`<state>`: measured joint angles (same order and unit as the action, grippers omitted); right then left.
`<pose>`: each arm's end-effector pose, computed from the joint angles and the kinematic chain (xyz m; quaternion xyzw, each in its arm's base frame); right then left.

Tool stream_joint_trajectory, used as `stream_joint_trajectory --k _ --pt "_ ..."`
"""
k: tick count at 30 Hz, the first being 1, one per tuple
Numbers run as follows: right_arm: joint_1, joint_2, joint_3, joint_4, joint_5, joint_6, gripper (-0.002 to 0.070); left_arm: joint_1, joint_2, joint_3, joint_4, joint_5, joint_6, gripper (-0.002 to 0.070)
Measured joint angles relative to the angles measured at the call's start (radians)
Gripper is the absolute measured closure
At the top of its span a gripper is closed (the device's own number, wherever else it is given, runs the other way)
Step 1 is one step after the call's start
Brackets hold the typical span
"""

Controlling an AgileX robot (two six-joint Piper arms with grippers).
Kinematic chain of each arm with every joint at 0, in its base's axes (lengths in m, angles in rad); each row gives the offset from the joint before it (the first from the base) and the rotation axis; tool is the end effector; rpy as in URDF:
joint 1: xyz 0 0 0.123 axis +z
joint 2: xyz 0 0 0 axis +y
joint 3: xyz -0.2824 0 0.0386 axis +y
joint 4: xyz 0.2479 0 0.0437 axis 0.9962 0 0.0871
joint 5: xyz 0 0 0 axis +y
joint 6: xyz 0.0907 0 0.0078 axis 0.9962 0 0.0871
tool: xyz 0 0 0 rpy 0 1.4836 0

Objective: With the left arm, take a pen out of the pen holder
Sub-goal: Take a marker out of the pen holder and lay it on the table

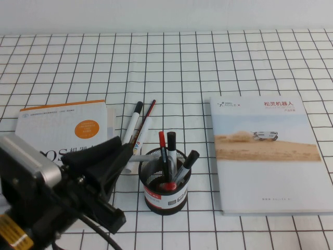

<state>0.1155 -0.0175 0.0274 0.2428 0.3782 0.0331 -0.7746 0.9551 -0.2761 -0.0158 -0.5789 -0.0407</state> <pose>0.0508 0.0141 0.1718 0.0311 0.8011 0.1462 0.5795 0.1291 -0.1252 0.2529 0.2481 0.6670 -0.2800 0.6443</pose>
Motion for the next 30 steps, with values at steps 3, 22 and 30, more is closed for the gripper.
stream_joint_trajectory --k 3,22,30 --pt "0.000 0.000 0.000 0.000 0.000 0.000 0.0688 0.000 -0.075 -0.072 0.000 0.169 0.022 0.0587" --pt "0.000 0.000 0.000 0.000 0.000 0.000 0.0688 0.061 0.110 -0.721 0.053 1.007 0.010 0.0587" --pt "0.000 0.000 0.000 0.000 0.000 0.000 0.0688 0.150 0.365 -1.015 0.072 1.311 -0.011 0.0587"
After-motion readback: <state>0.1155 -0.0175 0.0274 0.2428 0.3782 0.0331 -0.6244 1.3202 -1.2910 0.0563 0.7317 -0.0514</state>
